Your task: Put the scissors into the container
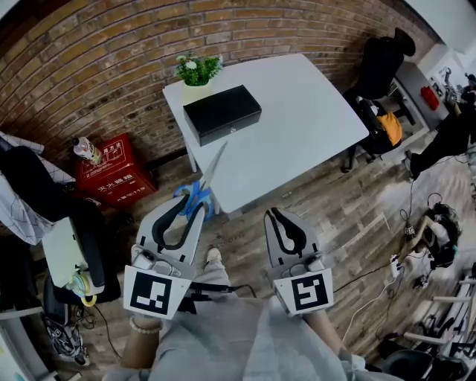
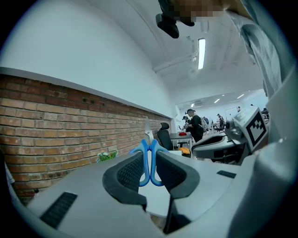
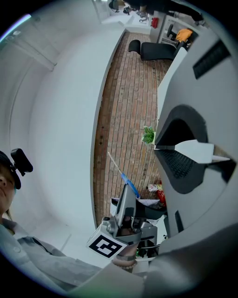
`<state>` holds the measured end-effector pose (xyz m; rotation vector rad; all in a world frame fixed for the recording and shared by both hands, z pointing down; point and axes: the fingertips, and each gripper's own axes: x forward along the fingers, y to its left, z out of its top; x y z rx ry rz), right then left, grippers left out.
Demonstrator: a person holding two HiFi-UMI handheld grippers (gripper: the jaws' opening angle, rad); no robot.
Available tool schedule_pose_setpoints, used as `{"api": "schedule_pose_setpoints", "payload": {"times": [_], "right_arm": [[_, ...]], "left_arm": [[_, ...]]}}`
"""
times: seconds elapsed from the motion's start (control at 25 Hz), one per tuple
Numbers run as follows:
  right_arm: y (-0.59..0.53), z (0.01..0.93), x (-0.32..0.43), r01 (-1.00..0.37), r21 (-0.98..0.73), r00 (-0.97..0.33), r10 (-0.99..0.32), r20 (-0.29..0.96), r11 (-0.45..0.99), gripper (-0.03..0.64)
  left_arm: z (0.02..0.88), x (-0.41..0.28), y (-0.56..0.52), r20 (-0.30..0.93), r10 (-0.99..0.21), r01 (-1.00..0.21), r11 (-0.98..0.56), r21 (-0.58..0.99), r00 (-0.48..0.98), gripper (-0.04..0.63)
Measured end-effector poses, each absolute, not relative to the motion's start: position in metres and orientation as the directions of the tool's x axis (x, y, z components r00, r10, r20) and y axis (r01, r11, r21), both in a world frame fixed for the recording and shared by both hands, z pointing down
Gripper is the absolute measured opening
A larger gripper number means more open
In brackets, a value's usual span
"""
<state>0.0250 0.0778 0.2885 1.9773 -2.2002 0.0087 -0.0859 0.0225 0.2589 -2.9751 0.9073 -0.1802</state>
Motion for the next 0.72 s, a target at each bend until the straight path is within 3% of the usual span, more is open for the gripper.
{"api": "schedule_pose_setpoints", "payload": {"times": [0.72], "right_arm": [[-0.023,0.287,0.037,-0.986,0.15,-0.051,-0.987,0.151,0.074,0.057]], "left_arm": [[0.263,-0.066,-0.081,0.1,-0.509,-0.508,-0.861,-0.037,0.855,0.098]]}}
